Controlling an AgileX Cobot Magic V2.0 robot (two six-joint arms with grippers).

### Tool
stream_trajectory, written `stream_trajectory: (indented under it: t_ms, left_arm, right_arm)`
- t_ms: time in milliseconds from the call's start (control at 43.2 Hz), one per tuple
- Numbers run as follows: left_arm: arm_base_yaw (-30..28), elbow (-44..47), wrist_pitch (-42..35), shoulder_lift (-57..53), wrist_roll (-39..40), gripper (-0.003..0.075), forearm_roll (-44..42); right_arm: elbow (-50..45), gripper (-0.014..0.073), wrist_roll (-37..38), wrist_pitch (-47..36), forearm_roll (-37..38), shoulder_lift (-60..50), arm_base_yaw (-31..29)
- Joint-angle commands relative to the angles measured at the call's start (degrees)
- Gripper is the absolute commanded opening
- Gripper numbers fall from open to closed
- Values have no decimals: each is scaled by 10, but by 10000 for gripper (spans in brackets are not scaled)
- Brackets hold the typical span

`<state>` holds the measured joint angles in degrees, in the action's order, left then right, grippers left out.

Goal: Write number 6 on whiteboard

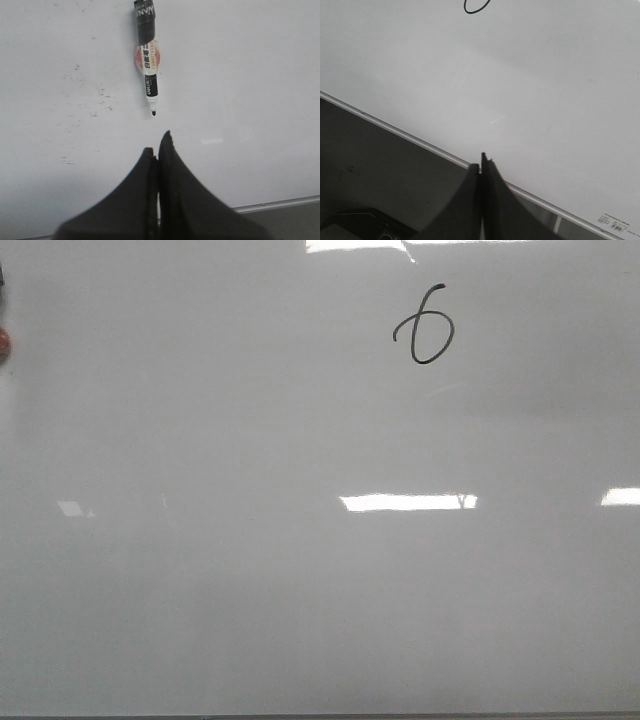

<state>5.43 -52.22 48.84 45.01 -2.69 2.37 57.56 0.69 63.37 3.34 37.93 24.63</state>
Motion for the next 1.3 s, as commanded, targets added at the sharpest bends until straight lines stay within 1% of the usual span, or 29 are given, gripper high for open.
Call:
stream_trajectory:
  t_ms: [0,185,232,324,417,509,672,811,973,1065,1158,1274]
  left_arm:
    - [1,-19,-38,-2,1,-20,7]
    - [0,-19,-39,-27,1,-20,7]
    - [0,-19,-40,-42,-1,-20,-7]
    - [0,6,-75,-80,-1,-20,-24]
    - [0,65,-163,-129,-1,-20,-48]
    - [-3,147,-243,-183,-1,-20,-50]
    - [-18,280,-325,-283,-1,-20,-50]
    - [-39,372,-404,-358,-1,-20,-50]
    - [-55,448,-450,-425,-1,-20,-44]
    - [-62,475,-457,-450,-1,-20,-41]
    - [-68,493,-462,-463,-1,-20,-39]
    - [-68,515,-488,-462,-1,-20,-39]
  right_arm:
    - [13,-68,0,-38,10,0,-3]
    - [13,-68,0,-39,10,0,-3]
    - [13,-68,0,-38,10,0,-3]
    - [13,-68,0,-38,10,0,-3]
    - [13,-68,0,-38,10,0,-3]
    - [13,-68,0,-38,10,0,-3]
    - [13,-68,0,-38,10,0,-3]
    - [13,-68,0,-38,10,0,-3]
    - [13,-68,0,-38,10,0,-3]
    - [13,-68,0,-38,10,0,-3]
    - [13,-68,0,-38,10,0,-3]
    - [13,-68,0,-39,10,1,-3]
